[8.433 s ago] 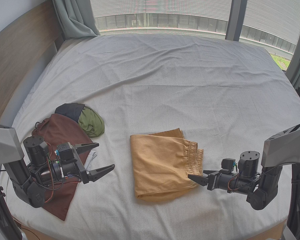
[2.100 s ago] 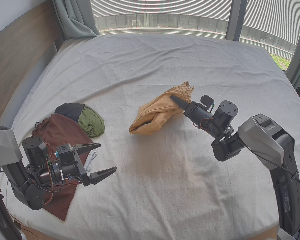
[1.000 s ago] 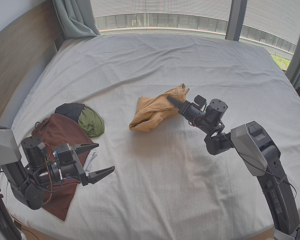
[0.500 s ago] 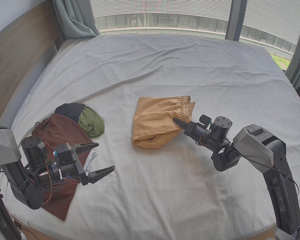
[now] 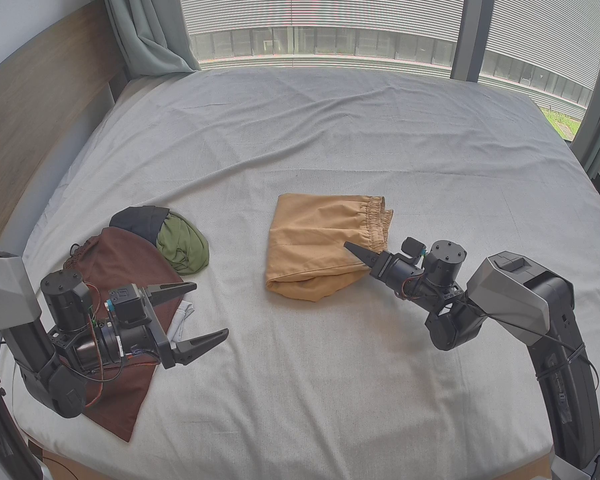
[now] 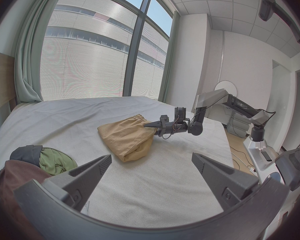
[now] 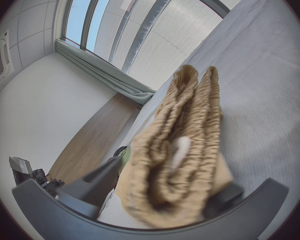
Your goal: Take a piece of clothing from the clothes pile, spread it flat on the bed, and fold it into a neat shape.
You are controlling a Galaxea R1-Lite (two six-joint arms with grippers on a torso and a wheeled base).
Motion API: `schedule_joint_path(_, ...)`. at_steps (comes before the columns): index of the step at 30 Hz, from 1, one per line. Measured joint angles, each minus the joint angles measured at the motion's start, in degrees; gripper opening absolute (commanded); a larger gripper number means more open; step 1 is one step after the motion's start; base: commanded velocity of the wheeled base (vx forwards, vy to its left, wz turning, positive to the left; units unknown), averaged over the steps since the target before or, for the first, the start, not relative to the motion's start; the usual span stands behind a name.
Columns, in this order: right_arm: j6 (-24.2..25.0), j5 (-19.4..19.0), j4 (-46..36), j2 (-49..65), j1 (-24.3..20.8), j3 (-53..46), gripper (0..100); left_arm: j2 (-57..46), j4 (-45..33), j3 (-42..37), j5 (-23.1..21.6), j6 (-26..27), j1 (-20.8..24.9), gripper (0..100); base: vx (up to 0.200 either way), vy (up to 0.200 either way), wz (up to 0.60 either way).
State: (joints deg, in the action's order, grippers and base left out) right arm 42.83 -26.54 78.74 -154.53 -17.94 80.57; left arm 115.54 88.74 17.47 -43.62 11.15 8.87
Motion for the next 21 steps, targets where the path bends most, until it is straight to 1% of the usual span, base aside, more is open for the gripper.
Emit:
schedule_joint_path(5,-1.8,-0.1,1.0,0.5,0.1,-5.5,100,-0.1,0.0,0.0,0.0,0.0,0.0,100,0.000,0.000,0.00)
schedule_joint_path(13,-6.3,-0.1,2.3,4.0,-0.6,-18.7,100,0.0,0.0,0.2,0.0,0.0,0.0,100,0.000,0.000,0.00)
schedule_joint_path(16,-7.7,-0.1,3.6,6.2,-1.7,-24.2,100,0.0,0.0,0.3,0.0,0.0,0.0,100,0.000,0.000,0.00)
schedule_joint_path(21,-8.4,-0.4,6.1,11.2,-4.5,-30.0,100,0.0,0.0,0.4,0.0,0.0,0.0,100,0.000,0.000,0.00)
